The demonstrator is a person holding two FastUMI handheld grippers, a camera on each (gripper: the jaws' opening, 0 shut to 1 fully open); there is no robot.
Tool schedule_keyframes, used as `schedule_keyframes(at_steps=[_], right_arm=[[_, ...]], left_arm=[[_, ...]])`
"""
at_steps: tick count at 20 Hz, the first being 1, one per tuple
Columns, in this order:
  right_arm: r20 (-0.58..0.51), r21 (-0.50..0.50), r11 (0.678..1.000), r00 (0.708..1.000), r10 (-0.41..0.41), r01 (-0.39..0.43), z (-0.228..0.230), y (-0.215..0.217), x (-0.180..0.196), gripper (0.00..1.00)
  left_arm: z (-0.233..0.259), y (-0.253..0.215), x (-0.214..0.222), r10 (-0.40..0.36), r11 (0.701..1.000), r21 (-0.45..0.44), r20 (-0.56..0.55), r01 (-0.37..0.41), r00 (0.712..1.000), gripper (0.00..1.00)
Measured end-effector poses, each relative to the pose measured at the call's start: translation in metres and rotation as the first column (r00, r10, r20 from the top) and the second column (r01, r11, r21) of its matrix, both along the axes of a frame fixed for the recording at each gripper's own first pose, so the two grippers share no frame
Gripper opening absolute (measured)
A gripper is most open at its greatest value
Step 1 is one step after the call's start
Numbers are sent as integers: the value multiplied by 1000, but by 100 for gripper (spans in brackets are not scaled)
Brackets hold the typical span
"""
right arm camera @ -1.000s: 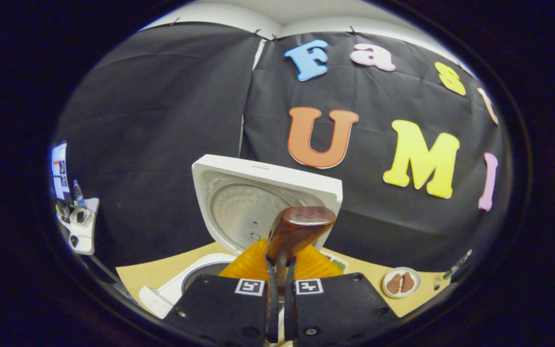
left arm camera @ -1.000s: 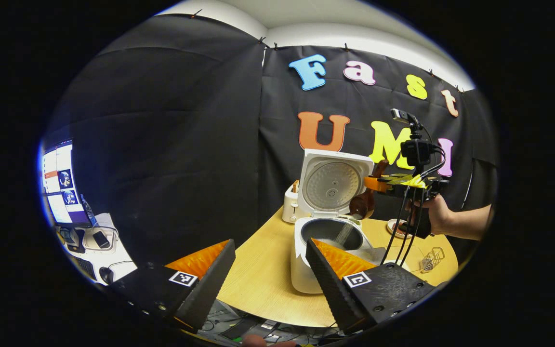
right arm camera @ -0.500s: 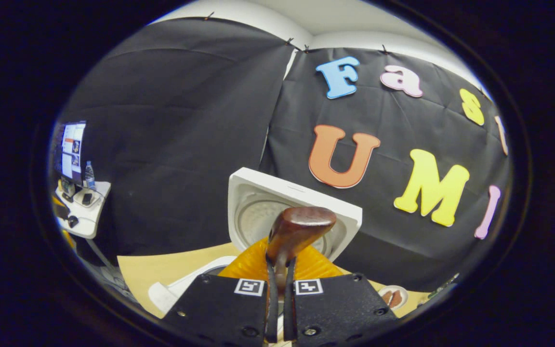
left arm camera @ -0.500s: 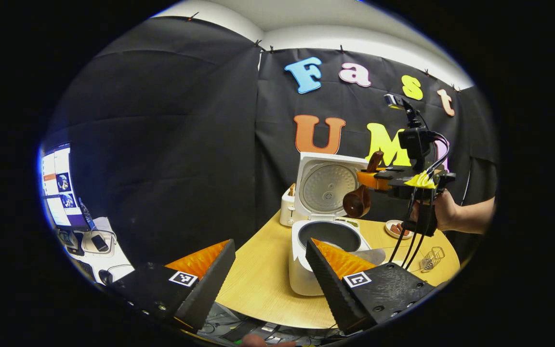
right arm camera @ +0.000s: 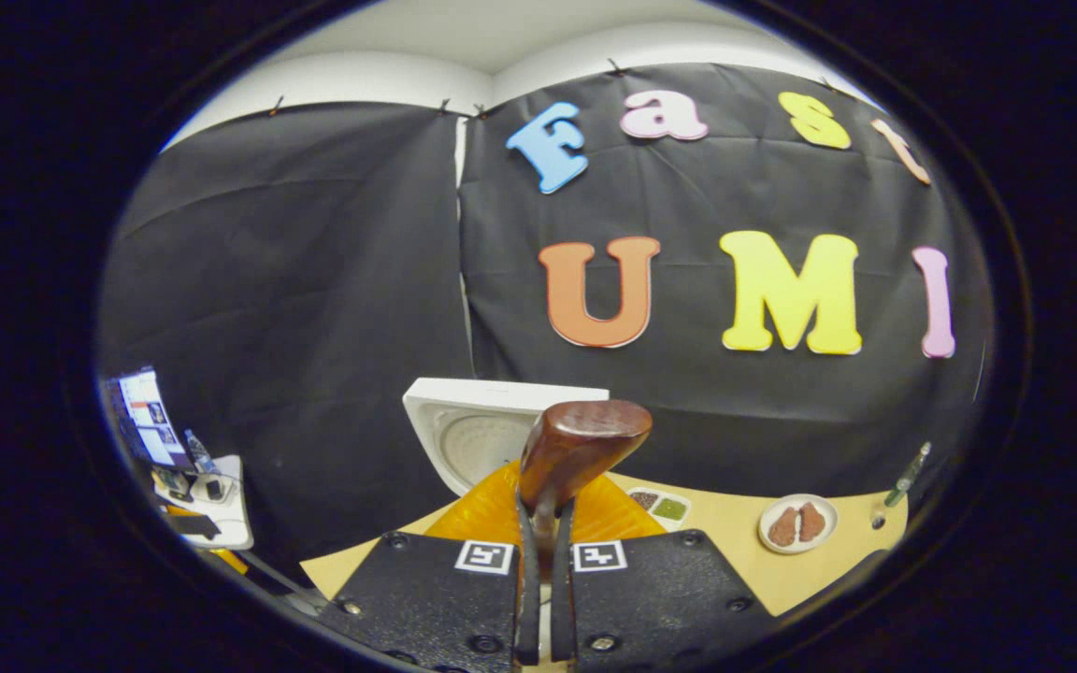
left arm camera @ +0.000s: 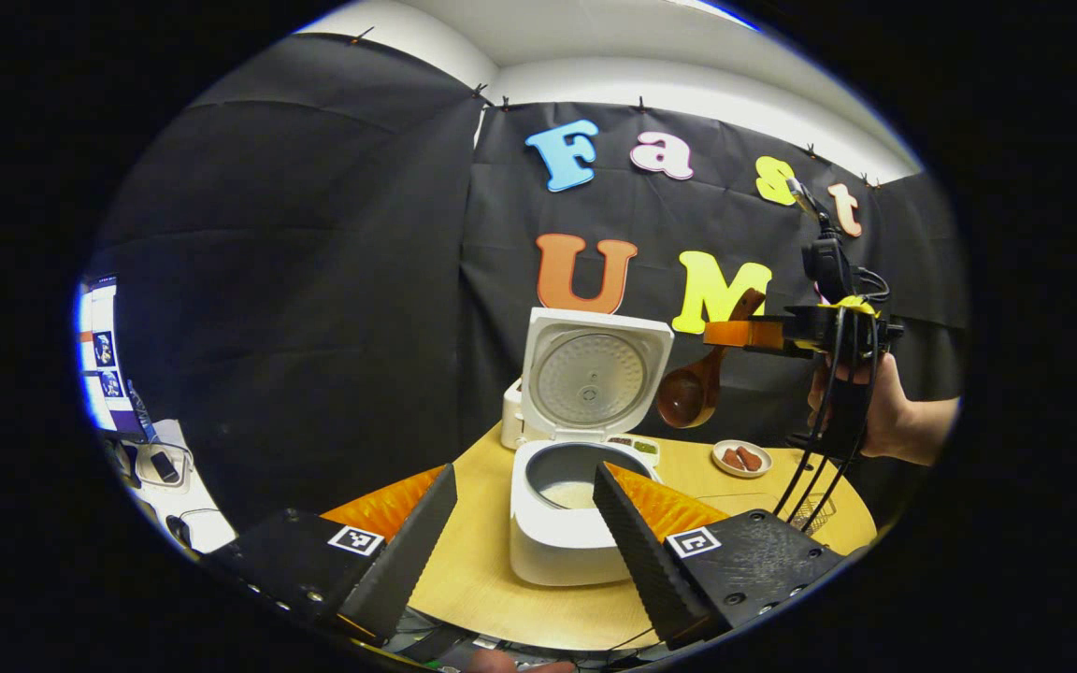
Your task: Close the left gripper, press the button to open the rice cooker; take a wooden spoon from the chopstick holder with the right hand, scoop a spoonful of rice and pour it into the rice cooker, then put the wooden spoon back into the chopstick holder.
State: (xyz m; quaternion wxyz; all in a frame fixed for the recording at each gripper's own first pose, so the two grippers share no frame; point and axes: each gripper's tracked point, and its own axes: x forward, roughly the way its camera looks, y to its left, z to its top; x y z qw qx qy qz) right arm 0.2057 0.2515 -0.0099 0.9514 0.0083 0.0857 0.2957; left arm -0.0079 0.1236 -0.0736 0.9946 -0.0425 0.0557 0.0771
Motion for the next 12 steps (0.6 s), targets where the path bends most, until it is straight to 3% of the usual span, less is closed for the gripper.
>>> schedule_keyframes(at_steps=[6, 12], right_arm=[[-92, 104, 976, 979, -181, 191, 1, -133, -14, 10], [-130, 114, 920, 924, -361, 375, -13, -264, -27, 10]], left_arm=[[22, -64, 35, -102, 994, -37, 33, 104, 994, 94], [35, -114, 56, -178, 983, -25, 72, 180, 981, 95]])
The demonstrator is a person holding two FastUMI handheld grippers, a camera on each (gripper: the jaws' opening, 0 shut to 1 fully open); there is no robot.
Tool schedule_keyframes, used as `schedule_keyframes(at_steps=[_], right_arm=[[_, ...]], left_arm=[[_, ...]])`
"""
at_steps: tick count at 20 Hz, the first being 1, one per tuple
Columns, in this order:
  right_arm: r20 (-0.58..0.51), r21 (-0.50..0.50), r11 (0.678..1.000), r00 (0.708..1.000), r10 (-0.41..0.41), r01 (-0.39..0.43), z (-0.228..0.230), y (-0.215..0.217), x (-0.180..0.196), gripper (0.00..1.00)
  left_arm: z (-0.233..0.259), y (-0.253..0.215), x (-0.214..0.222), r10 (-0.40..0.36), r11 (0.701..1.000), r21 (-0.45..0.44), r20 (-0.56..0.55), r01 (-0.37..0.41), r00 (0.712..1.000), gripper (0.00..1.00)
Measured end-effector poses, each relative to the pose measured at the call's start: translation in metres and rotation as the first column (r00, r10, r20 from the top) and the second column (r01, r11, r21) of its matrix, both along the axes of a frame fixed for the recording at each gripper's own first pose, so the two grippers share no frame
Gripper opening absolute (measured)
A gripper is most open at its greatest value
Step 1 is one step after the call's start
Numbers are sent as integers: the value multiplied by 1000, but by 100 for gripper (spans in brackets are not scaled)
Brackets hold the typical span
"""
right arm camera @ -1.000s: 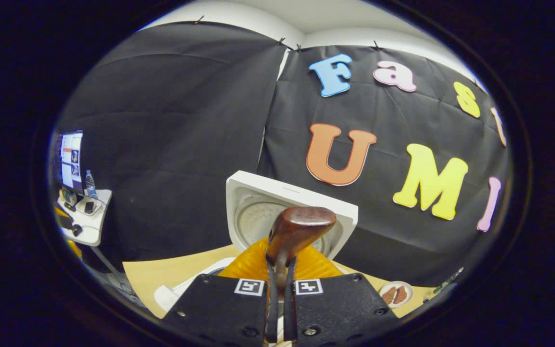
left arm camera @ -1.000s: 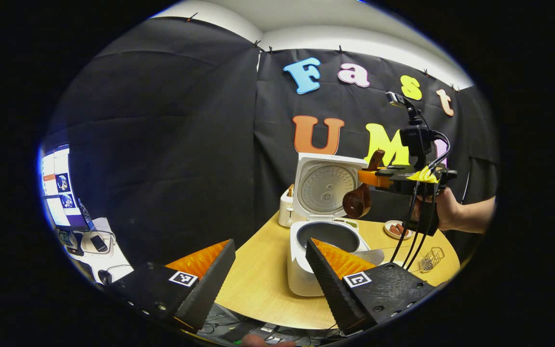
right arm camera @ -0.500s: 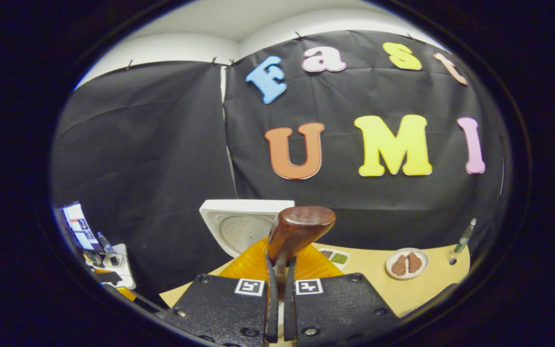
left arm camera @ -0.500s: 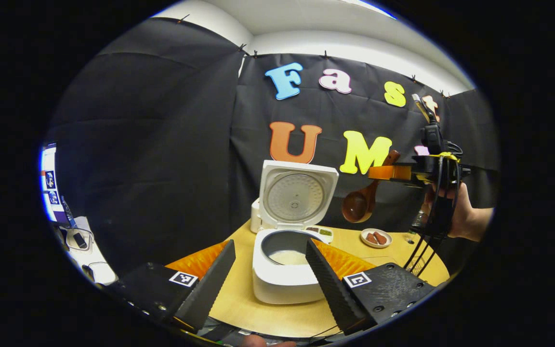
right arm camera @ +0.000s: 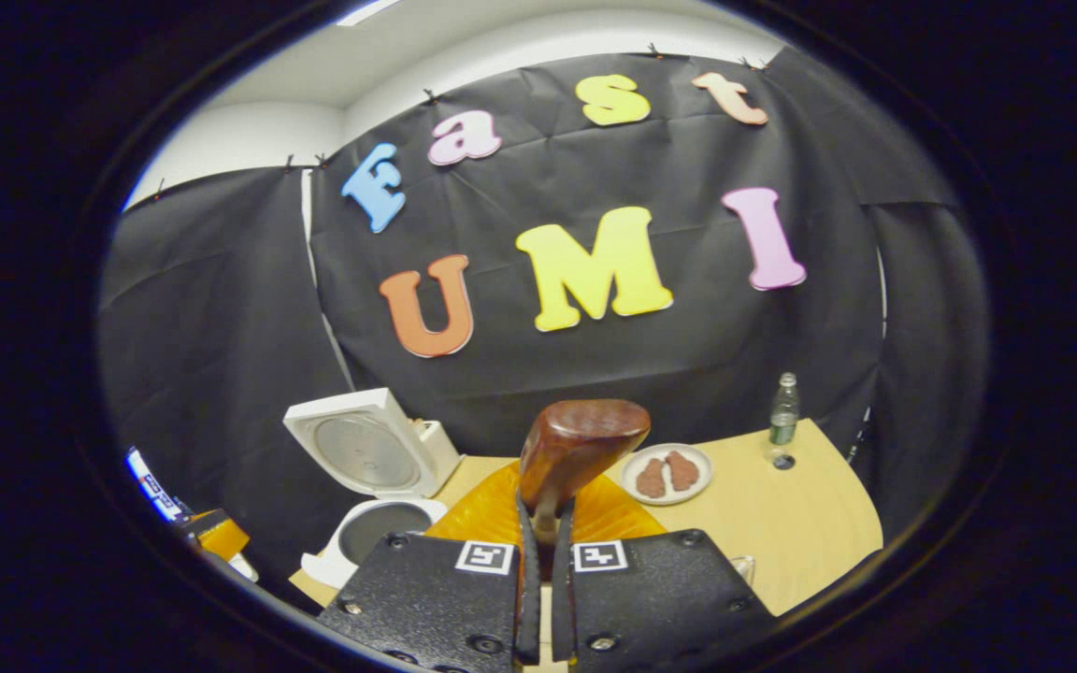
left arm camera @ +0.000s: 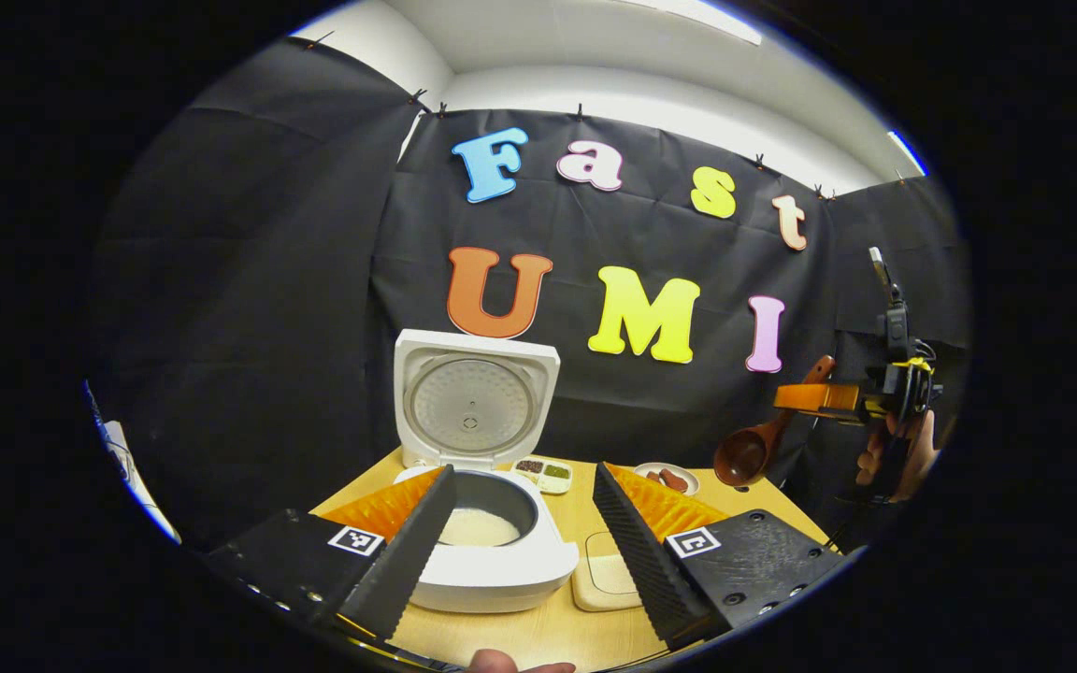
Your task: Close the left gripper, press the button to open the rice cooker; take a wooden spoon from the chopstick holder with the right hand, scoop a spoonful of rice and pour it into the rice cooker, then put the wooden spoon back into the chopstick holder.
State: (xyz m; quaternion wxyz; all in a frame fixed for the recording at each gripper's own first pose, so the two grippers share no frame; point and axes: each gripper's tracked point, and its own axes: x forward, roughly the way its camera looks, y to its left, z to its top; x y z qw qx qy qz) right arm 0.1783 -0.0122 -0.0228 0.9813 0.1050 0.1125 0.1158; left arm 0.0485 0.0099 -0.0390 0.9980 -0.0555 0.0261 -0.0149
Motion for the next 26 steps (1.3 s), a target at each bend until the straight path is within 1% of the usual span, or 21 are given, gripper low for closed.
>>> schedule_keyframes(at_steps=[3, 5, 8, 12, 17, 21, 23, 26], right_arm=[[-43, 0, 996, 995, -88, 88, -23, -56, -3, 10], [-84, 9, 991, 988, -129, 130, -44, -85, -5, 10], [-141, 16, 985, 976, -168, 171, -76, -117, -3, 10], [-200, 35, 979, 961, -190, 201, -119, -151, 8, 10], [-256, 63, 973, 946, -200, 223, -170, -165, 30, 10], [-277, 47, 972, 938, -208, 229, -204, -168, 42, 10], [-281, 35, 976, 939, -198, 217, -217, -163, 45, 10], [-278, 10, 982, 944, -178, 188, -237, -155, 51, 11]], left_arm=[[-4, -17, 12, -13, 1000, -1, -15, 13, 1000, 94], [-5, -24, 19, -12, 1000, 9, -26, 12, 1000, 95], [2, -37, 26, -14, 1000, 27, -28, 15, 1000, 95], [4, -60, 34, -23, 998, 53, -47, 25, 999, 94], [10, -81, 42, -18, 997, 67, -68, 23, 998, 95], [11, -88, 47, -16, 994, 103, -84, 24, 996, 94], [19, -85, 45, -18, 992, 126, -83, 29, 996, 94], [22, -86, 47, -19, 992, 126, -89, 30, 996, 94]])
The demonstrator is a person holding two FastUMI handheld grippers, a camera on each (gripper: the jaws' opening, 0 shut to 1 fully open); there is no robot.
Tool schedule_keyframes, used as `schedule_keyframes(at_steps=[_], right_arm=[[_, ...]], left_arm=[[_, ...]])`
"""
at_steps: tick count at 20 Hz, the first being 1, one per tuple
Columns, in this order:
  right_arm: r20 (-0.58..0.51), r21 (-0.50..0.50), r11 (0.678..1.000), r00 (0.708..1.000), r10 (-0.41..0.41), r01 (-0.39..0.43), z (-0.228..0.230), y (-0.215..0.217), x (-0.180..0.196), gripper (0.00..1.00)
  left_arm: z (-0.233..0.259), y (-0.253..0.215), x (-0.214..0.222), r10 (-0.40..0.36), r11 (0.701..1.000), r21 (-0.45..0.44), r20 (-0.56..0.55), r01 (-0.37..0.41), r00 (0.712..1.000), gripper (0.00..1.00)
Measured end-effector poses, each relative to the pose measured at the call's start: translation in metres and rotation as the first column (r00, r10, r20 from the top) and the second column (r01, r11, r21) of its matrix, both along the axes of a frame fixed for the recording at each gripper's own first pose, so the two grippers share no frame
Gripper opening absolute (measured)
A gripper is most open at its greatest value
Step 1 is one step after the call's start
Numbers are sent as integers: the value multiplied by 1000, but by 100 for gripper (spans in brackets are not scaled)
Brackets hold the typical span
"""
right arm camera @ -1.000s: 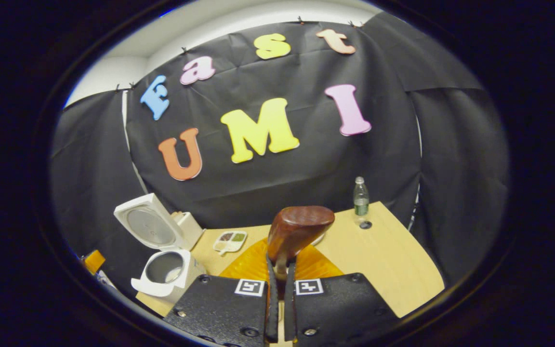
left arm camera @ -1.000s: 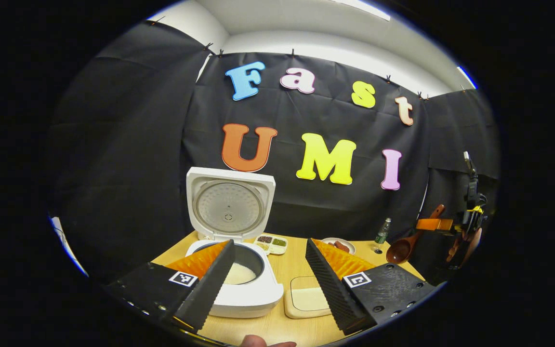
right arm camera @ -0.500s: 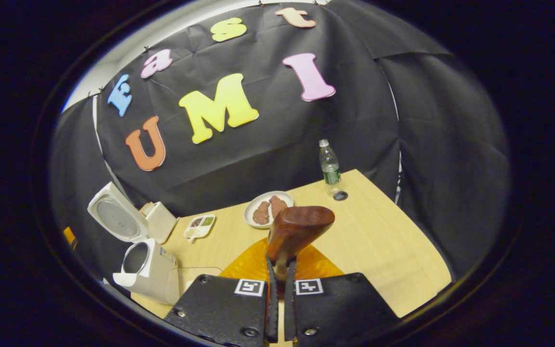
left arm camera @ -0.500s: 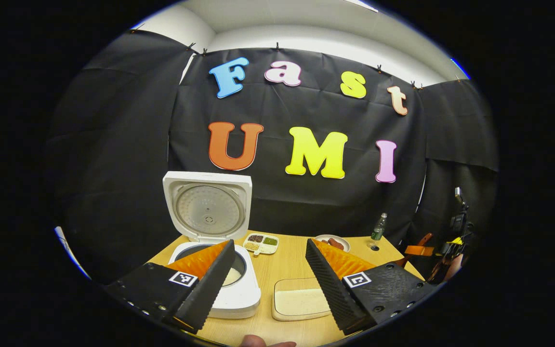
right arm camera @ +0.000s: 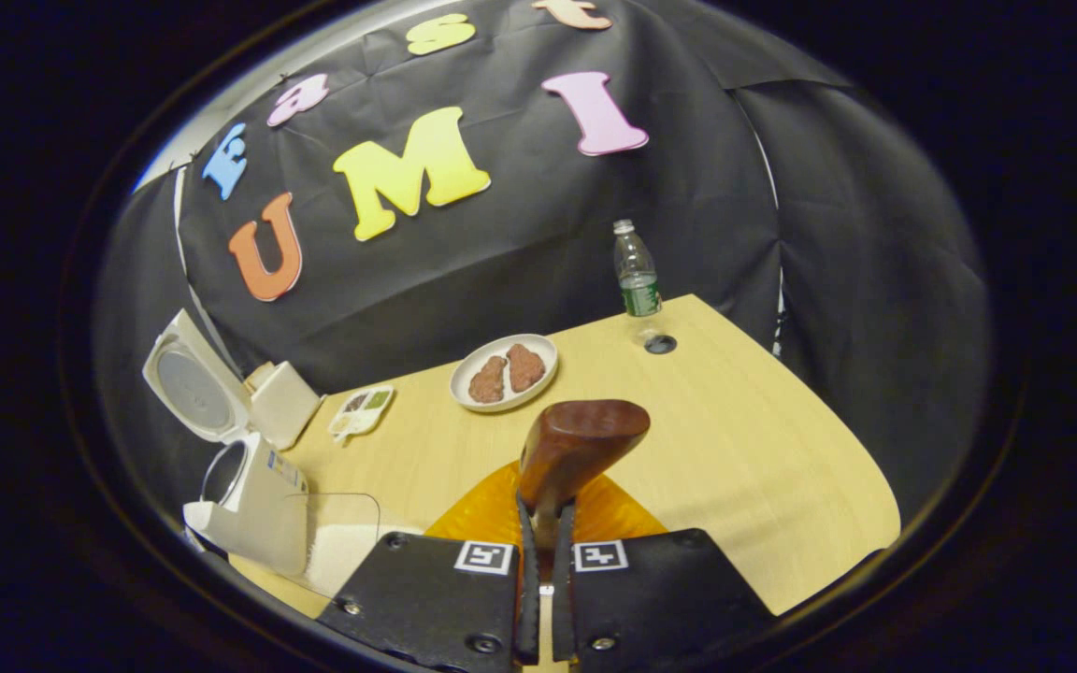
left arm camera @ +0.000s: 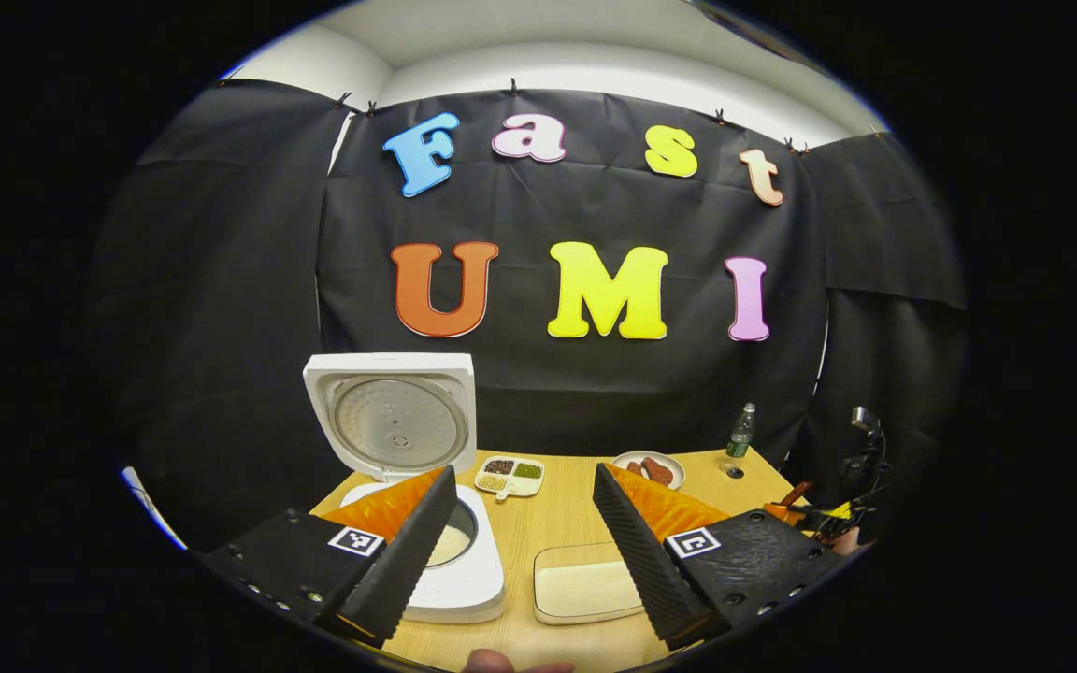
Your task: Close the left gripper, press the button to open the rice cooker; take a wooden spoon from the chopstick holder with the right hand, scoop a spoonful of rice and pour it into the rice cooker, then put the wooden spoon back into the chopstick holder.
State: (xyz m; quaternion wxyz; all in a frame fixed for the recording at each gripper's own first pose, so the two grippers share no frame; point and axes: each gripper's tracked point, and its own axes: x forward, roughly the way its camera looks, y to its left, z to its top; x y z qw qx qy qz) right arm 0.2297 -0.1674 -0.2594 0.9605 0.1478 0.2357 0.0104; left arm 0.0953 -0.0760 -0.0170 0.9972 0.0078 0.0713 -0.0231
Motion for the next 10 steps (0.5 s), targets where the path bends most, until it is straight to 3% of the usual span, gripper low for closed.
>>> schedule_keyframes(at_steps=[5, 10], right_arm=[[-21, -12, 1000, 1000, 1, -1, -19, 3, 6, 13], [12, 8, 1000, 1000, 10, -10, -10, 7, 3, 25]], left_arm=[[-6, 7, 3, 30, 999, 20, -27, -30, 999, 94], [-3, 6, 2, 30, 999, 21, -25, -30, 999, 94]])
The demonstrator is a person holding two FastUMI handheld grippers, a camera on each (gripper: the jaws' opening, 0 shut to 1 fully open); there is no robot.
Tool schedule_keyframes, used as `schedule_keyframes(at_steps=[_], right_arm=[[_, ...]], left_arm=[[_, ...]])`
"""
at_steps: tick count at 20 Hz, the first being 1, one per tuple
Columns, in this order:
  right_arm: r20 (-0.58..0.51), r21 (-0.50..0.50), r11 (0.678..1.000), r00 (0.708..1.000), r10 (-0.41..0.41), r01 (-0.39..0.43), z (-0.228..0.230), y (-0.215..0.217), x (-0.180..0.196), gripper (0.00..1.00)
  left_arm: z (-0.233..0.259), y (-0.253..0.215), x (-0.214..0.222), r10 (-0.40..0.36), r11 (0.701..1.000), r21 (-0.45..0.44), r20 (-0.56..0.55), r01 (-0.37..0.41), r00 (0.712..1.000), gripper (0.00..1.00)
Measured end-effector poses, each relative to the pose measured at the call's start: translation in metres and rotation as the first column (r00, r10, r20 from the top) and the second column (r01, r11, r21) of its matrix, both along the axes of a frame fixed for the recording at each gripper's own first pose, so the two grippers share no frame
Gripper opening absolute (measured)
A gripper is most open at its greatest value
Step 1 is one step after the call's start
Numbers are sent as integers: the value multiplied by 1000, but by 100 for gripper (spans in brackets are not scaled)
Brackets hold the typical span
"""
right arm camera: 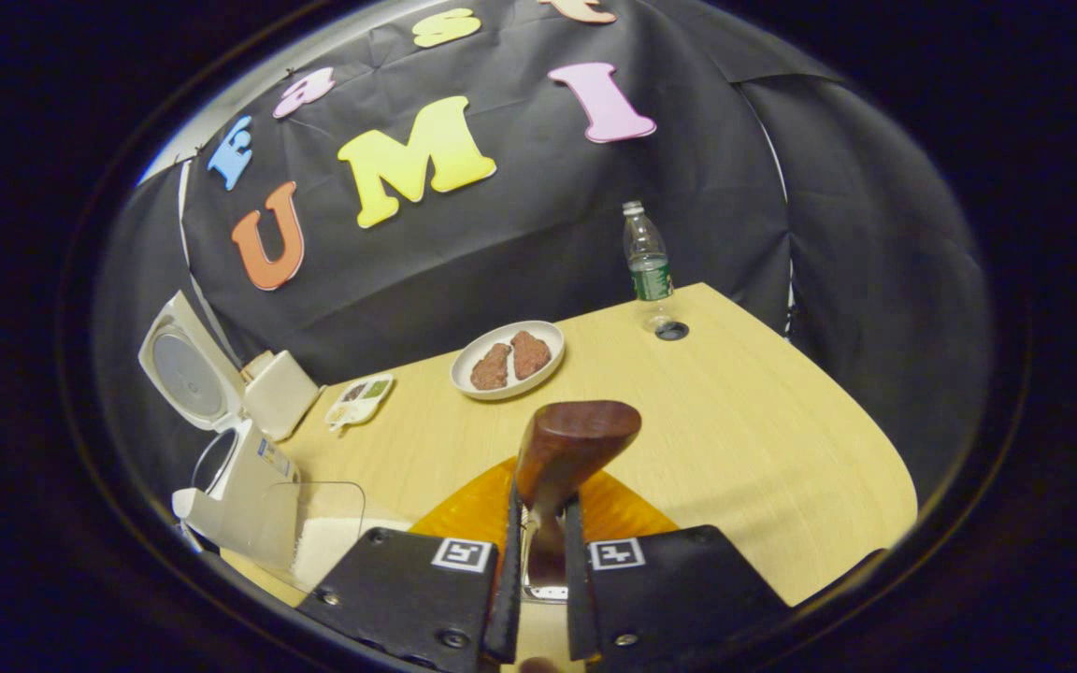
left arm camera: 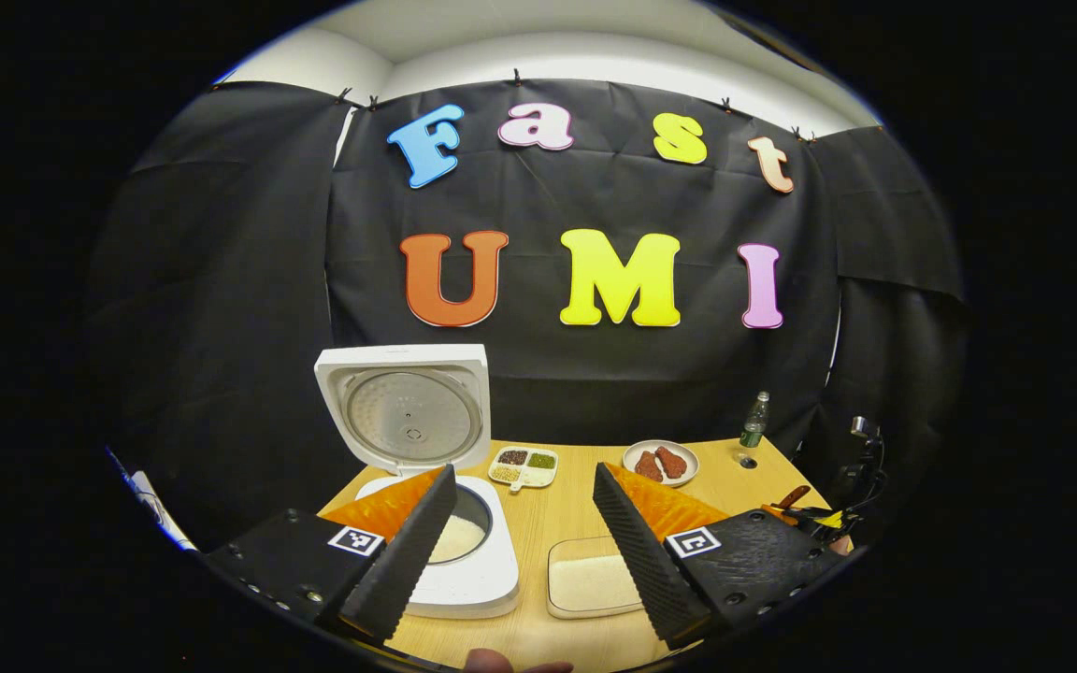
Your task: Close the left gripper, press the button to open the rice cooker; take a wooden spoon from the chopstick holder with the right hand, scoop a spoonful of rice and pour it into the rice cooker, then put the wooden spoon back into the chopstick holder.
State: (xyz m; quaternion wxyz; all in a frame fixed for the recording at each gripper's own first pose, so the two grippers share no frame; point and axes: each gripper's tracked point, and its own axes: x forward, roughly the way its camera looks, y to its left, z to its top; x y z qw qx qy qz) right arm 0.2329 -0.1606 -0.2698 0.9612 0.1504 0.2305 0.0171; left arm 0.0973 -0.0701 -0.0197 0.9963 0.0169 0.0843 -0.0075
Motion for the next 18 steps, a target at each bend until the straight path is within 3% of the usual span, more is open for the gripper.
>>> schedule_keyframes(at_steps=[1, 2, 5, 8, 13, 15, 18], right_arm=[[2, -18, 1000, 1000, 5, -5, 2, -1, -1, 34], [1, -39, 999, 1000, -1, 1, 3, -5, -4, 57], [17, -69, 997, 1000, -23, 25, 16, -15, -11, 76], [39, -90, 994, 998, -51, 54, 33, -26, -16, 77], [124, -98, 989, 988, -97, 109, 102, -39, -44, 77], [176, -117, 985, 979, -102, 123, 132, -36, -55, 88], [208, -138, 983, 974, -90, 120, 161, -21, -72, 92]], left_arm=[[1, 1, 2, -3, 1000, -1, 7, 3, 1000, 94], [2, 0, 2, -7, 1000, -4, 14, 7, 1000, 94], [5, -2, 4, -23, 1000, -13, 27, 23, 999, 94], [8, -1, 8, -31, 999, -27, 49, 32, 998, 94], [18, 27, 9, -2, 1000, -18, 93, 3, 996, 95], [23, 41, 10, 19, 999, -29, 113, -16, 993, 95], [34, 60, 12, 36, 999, -44, 147, -30, 988, 94]])
